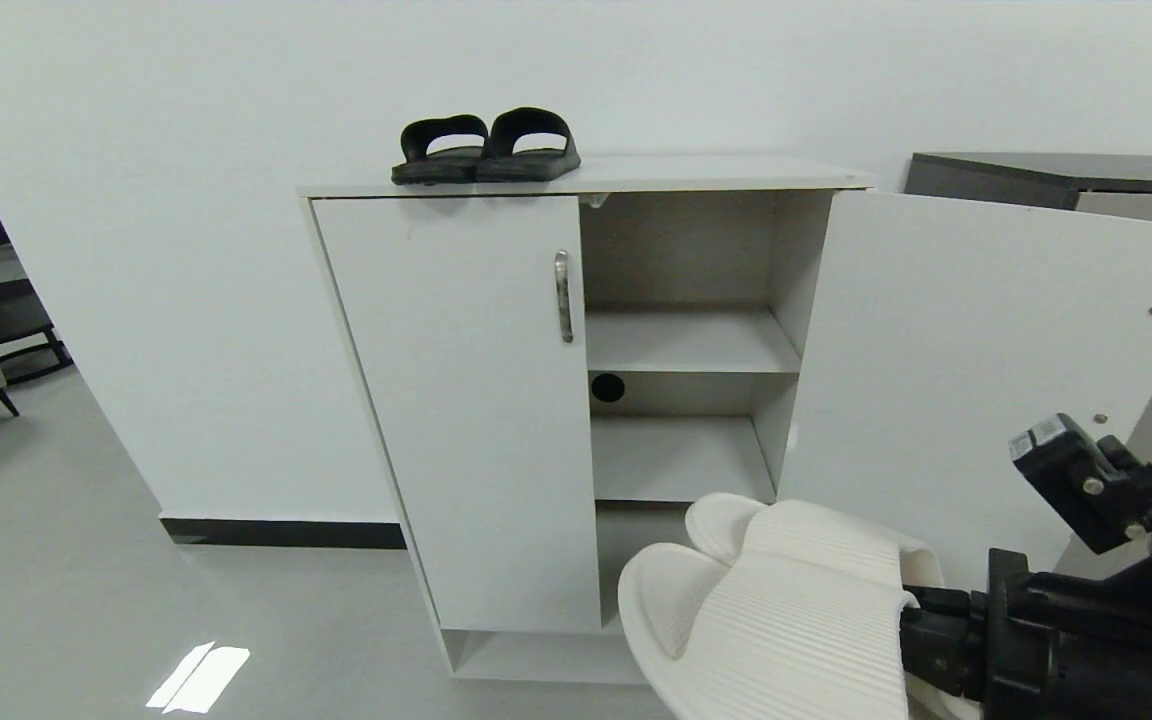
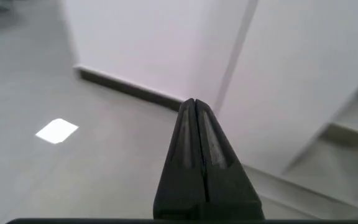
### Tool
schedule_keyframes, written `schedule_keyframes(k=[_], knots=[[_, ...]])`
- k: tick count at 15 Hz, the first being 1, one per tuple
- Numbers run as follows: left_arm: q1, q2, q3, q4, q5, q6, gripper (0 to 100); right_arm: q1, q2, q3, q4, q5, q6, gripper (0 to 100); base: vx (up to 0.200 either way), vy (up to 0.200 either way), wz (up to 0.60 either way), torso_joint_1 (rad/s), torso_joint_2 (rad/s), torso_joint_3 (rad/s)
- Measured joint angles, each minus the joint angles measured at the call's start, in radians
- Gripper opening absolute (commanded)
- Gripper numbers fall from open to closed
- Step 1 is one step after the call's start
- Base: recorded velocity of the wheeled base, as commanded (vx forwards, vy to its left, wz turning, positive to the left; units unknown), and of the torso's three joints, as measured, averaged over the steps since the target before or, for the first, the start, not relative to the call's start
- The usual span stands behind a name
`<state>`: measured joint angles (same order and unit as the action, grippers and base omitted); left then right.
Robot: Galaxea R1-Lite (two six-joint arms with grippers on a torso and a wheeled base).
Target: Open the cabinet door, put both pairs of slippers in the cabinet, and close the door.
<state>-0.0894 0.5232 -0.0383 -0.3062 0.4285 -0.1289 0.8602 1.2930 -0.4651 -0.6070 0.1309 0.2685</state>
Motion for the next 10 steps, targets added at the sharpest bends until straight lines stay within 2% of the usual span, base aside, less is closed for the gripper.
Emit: schedule_keyframes(k=[2,3,4,6,7,8,9,10], knots=[[0.102,-0.173,0.021,0.139,-0.017,0.040,0,0.000,0.000,0.003,0.000,-0.001,0.000,0,0.000,0.000,0.00,0.000,0.00,0.000],[0.131,-0.257,0.026,0.174,-0.062,0.055,0,0.000,0.000,0.007,0.000,-0.001,0.000,0,0.000,0.000,0.00,0.000,0.00,0.000],[0.148,-0.316,0.030,0.206,-0.133,0.066,0,0.000,0.000,0.011,0.000,-0.001,0.000,0,0.000,0.000,0.00,0.000,0.00,0.000],[0.171,-0.390,0.035,0.254,-0.452,0.102,0,0.000,0.000,0.017,0.000,-0.001,0.000,0,0.000,0.000,0.00,0.000,0.00,0.000],[0.171,-0.407,0.036,0.271,-0.520,0.121,0,0.000,-0.001,0.019,0.000,-0.001,0.000,0,0.000,0.000,0.00,0.000,0.00,0.000],[0.144,-0.424,0.036,0.283,-0.534,0.133,0,0.000,0.000,0.021,0.000,-0.001,0.000,0,0.000,0.000,0.00,0.000,0.00,0.000],[0.101,-0.439,0.037,0.293,-0.534,0.133,0,0.000,0.001,0.021,0.000,-0.001,0.000,0,0.000,0.000,0.00,0.000,0.00,0.000],[0.082,-0.457,0.038,0.298,-0.521,0.136,0,0.000,0.003,0.021,0.000,0.000,0.000,0,0.000,0.000,0.00,0.000,0.00,0.000]])
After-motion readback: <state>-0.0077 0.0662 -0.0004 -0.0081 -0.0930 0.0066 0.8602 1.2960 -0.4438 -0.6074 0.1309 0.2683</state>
